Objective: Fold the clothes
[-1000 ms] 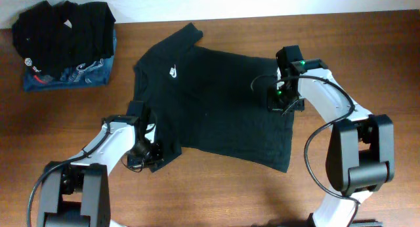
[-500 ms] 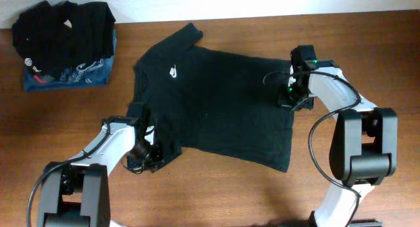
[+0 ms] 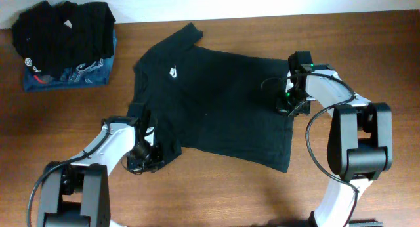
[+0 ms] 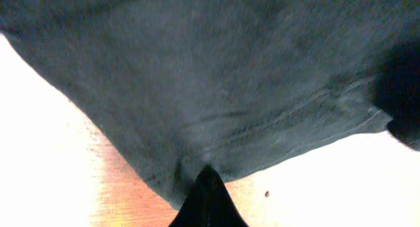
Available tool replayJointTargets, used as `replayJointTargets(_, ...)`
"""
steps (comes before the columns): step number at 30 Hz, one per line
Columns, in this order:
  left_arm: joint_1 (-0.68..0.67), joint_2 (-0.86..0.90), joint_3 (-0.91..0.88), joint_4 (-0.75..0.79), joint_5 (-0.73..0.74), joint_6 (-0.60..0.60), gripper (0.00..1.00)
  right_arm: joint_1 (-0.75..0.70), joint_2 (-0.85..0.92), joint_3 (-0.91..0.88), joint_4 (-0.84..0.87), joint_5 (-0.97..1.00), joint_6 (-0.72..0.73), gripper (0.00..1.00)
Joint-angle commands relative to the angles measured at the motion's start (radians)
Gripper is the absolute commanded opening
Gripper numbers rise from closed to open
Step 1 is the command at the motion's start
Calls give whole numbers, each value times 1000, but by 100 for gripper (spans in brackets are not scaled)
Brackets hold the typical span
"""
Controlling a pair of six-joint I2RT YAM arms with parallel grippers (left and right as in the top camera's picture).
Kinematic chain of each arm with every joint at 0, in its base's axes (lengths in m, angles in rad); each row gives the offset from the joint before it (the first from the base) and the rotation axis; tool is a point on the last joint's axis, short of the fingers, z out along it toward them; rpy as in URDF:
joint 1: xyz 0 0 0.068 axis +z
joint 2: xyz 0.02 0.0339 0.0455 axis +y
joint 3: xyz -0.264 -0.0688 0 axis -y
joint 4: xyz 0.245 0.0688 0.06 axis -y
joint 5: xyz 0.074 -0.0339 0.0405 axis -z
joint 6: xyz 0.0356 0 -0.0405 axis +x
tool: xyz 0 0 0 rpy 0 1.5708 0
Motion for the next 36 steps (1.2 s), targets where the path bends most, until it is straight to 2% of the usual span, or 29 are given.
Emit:
replayJointTargets(1, -4, 11, -34, -42, 11, -10, 1, -21, 37, -14, 4, 28, 16, 4)
replayJointTargets(5, -4, 11, -37, -100, 11, -10, 1, -92, 37, -14, 18, 28, 16, 4)
replayJointTargets(11, -4, 11, -73, -108, 21, -11, 1, -171, 37, -14, 55, 27, 4, 4)
replayJointTargets(22, -4, 11, -74, -159, 37, -10, 1, -218, 37, -12, 180, 59, -30, 4)
replayJointTargets(29, -8, -18, -73, -126, 37, -6, 1, -242, 37, 21, 191, 63, -72, 5)
replayJointTargets(31, -25, -60, -69, -110, 37, 10, 1, -242, 37, 43, 189, 63, -72, 13)
replayJointTargets(33, -42, -100, -61, -102, 37, 26, 1, -242, 37, 67, 181, 62, -72, 36)
replayJointTargets(36, -73, -189, -43, -86, 36, 32, 3, -245, 37, 121, 140, 63, -72, 39)
